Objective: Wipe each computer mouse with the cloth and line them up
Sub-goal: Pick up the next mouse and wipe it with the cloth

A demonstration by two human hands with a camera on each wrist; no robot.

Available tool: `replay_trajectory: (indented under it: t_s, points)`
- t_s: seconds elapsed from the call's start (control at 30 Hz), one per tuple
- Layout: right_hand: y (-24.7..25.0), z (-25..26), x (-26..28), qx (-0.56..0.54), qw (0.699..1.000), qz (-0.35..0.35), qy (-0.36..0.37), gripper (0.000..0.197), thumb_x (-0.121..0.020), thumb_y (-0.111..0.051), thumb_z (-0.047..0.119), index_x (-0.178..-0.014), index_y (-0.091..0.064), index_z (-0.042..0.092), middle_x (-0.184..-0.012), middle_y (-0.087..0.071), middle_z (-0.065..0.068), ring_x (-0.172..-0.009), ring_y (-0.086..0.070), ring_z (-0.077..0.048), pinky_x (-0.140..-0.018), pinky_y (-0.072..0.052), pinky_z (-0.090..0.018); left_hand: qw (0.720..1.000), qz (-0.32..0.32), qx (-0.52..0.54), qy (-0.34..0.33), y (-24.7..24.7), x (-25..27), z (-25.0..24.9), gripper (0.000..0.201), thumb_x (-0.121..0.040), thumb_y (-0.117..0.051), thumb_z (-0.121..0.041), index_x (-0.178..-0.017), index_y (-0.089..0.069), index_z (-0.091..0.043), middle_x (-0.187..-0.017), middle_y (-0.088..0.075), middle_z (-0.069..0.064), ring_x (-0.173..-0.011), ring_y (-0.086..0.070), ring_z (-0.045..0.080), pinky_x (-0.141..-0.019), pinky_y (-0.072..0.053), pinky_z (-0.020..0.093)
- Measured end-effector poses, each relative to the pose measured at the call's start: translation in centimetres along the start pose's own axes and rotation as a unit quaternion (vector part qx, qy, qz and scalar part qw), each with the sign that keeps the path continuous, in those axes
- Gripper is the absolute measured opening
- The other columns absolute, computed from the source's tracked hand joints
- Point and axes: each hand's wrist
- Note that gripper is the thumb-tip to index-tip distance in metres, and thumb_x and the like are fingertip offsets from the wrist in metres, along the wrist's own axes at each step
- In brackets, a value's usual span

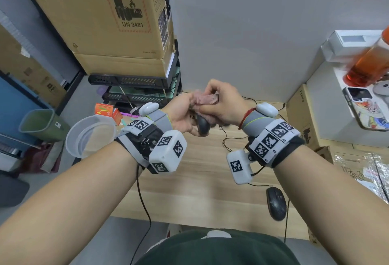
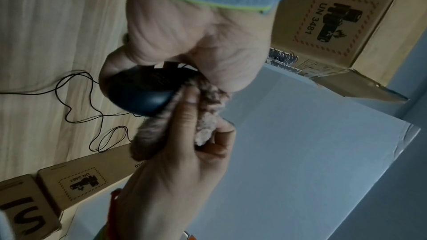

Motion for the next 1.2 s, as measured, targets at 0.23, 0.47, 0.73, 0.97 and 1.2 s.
replay_trajectory:
  t_s: [0.23, 0.47, 0.73, 0.97, 1.2]
  points:
    - [-0.2, -0.2, 0.9, 0.057, 0.996, 0.064, 0.007, 0.04, -0.068, -0.087, 0.02, -0.066, -0.047, 0.024, -0.059, -0.056, 0.006, -0.05, -0.051, -0.014, -0.046, -0.038, -0.022, 0.996, -0.045, 0.067, 0.039, 0.8, -1.5, 0.3, 0.042, -0.106, -0.034, -0.049, -0.12, -0.058, -0.019, -0.127, -0.065, 0.02, -0.105, -0.064, 0.041, -0.086, -0.053, 0.061]
    - [-0.3, 0.3, 0.7, 0.055, 0.996, 0.056, 0.031, 0.04, -0.067, -0.088, 0.021, -0.069, -0.047, 0.024, -0.061, -0.057, 0.009, -0.048, -0.051, -0.002, -0.046, -0.036, -0.018, 0.994, -0.052, 0.088, 0.037, 0.1, -1.6, 0.1, 0.035, -0.106, -0.033, -0.035, -0.103, -0.062, -0.016, -0.097, -0.065, 0.017, -0.087, -0.064, 0.04, -0.083, -0.05, 0.052]
    - [0.1, -0.9, -0.2, -0.015, 1.0, -0.008, 0.023, 0.045, -0.065, -0.09, 0.025, -0.061, -0.045, 0.024, -0.056, -0.048, 0.012, -0.055, -0.041, -0.009, -0.052, -0.037, -0.026, 0.996, -0.063, 0.046, 0.031, 0.1, -1.3, -0.1, 0.036, -0.107, -0.038, -0.041, -0.105, -0.064, -0.015, -0.099, -0.069, 0.016, -0.084, -0.07, 0.032, -0.074, -0.056, 0.056]
    - [0.2, -1.1, 0.9, 0.019, 0.993, 0.119, 0.019, 0.045, -0.065, -0.091, 0.016, -0.067, -0.047, 0.023, -0.058, -0.052, 0.004, -0.049, -0.048, -0.017, -0.043, -0.037, -0.026, 0.988, -0.117, 0.094, 0.027, 0.5, -1.0, -0.4, 0.037, -0.105, -0.041, -0.046, -0.118, -0.055, -0.014, -0.113, -0.062, 0.016, -0.102, -0.067, 0.036, -0.079, -0.056, 0.057]
    - [1.2, -1.2, -0.6, -0.099, 0.995, 0.011, 0.003, 0.041, -0.072, -0.088, 0.015, -0.066, -0.048, 0.021, -0.064, -0.05, 0.008, -0.055, -0.045, -0.003, -0.056, -0.039, -0.024, 0.998, -0.06, -0.022, 0.009, -0.3, -0.2, -0.1, 0.039, -0.104, -0.041, -0.049, -0.124, -0.058, -0.019, -0.1, -0.069, 0.012, -0.078, -0.071, 0.032, -0.072, -0.057, 0.057]
Point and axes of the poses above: each hand's wrist, its own x-axis away from the middle knuckle, its own y-axis out of the back of the hand, z = x × y
